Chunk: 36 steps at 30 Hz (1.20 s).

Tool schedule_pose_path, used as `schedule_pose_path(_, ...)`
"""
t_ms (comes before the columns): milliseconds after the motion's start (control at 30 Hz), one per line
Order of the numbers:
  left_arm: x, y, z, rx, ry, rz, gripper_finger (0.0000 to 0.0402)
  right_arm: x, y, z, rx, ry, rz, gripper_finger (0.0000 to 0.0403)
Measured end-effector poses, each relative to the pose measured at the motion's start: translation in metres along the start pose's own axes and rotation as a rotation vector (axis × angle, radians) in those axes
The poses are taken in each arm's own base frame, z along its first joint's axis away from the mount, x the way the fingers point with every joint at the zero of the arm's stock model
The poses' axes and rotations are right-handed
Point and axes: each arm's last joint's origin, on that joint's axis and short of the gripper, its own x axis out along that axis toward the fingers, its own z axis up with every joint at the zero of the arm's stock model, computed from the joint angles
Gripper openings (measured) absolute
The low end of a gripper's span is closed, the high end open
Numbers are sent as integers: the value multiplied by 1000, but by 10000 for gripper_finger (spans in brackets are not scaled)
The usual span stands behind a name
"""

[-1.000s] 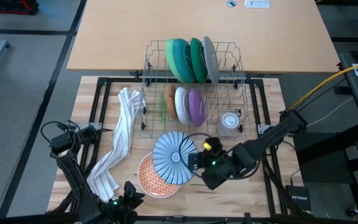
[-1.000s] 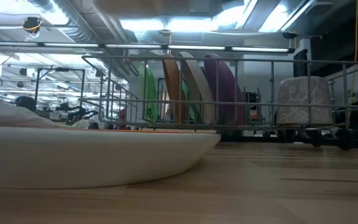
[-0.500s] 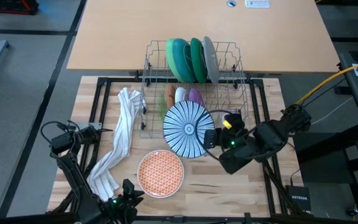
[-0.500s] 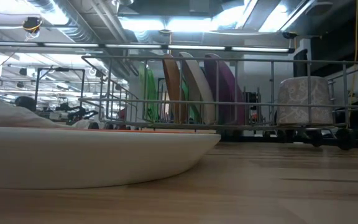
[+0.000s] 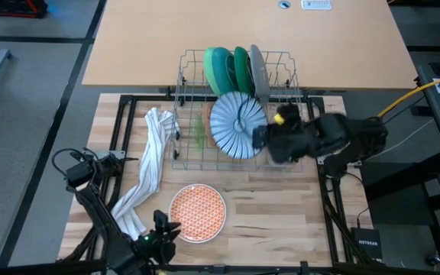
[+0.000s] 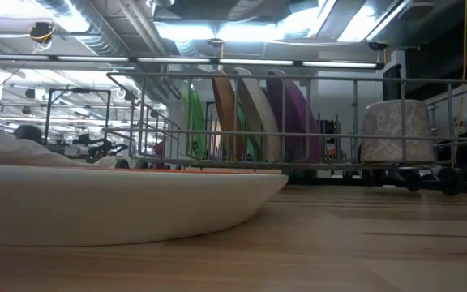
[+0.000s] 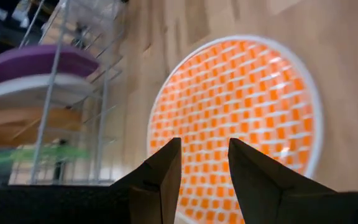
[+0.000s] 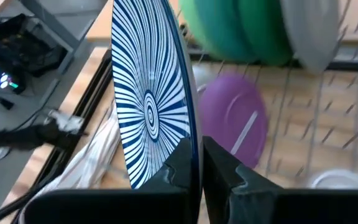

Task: Sort dishes
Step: Put the blue patterned plate into the dish rack

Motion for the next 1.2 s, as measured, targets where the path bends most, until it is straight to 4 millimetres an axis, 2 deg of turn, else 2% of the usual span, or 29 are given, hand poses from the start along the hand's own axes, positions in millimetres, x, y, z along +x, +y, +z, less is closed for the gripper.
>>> schedule_pose_path(200,12,16,-5,-33,89,78,123,-8,-32,45,39,-68,-18,16)
schedule_pose_path(333,20,27,-7,-59,143,130,123,-2,-54,56,30,-96,-90,16)
schedule_pose_path(467,29,36,-7,-76,184,167,123,12,-75,50,2,-79,-180,16)
schedule_pose_path(733,45,48,-3,-92,228,197,123,37,-107,26,-53,-46,-323,16)
schedule_pose_path(1000,51,52,-2,-125,237,206,123,59,-115,6,-73,-55,-418,16)
schedule_pose_path(1200,51,52,-2,-168,232,209,123,66,-114,2,-51,-59,-439,16)
